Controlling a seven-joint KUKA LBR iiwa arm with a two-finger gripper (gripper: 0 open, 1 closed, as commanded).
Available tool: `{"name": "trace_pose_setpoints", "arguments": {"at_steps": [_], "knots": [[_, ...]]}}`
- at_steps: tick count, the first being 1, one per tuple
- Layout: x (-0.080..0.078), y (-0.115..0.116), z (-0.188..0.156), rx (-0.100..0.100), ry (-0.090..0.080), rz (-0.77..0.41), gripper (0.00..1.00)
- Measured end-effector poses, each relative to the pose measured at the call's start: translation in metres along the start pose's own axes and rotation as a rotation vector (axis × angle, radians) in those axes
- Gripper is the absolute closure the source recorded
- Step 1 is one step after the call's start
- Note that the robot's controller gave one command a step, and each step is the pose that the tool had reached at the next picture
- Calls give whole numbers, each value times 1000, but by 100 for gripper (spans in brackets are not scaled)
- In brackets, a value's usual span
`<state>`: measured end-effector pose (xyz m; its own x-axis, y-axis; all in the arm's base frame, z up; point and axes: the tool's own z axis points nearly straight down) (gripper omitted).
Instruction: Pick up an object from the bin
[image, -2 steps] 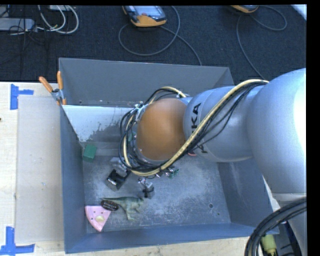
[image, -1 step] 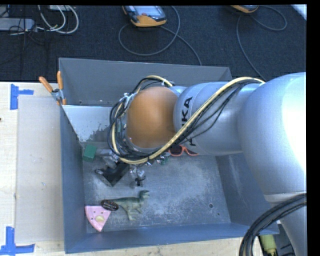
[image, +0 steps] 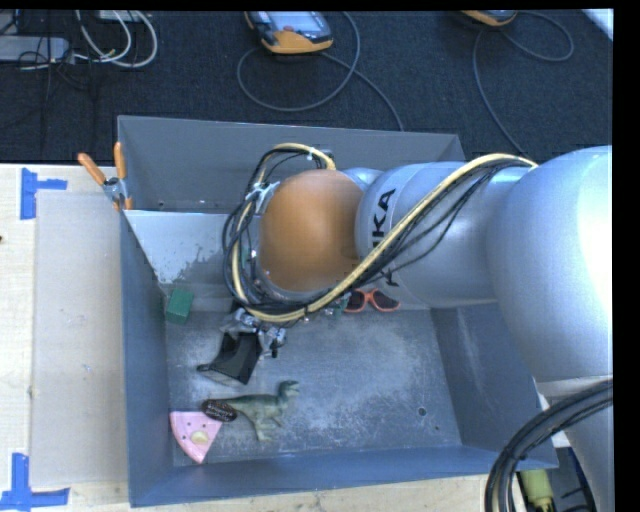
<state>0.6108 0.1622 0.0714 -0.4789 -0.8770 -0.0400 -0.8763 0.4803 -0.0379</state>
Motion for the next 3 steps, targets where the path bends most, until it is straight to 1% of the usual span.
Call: {"name": "trace_pose_setpoints", "arguments": {"at_steps": [1,2,3], "knots": [[0,0,0,0,0,1,100],[-3,-1,0,-1,2,-16,100],[-5,6,0,2,-3,-36,100]]}}
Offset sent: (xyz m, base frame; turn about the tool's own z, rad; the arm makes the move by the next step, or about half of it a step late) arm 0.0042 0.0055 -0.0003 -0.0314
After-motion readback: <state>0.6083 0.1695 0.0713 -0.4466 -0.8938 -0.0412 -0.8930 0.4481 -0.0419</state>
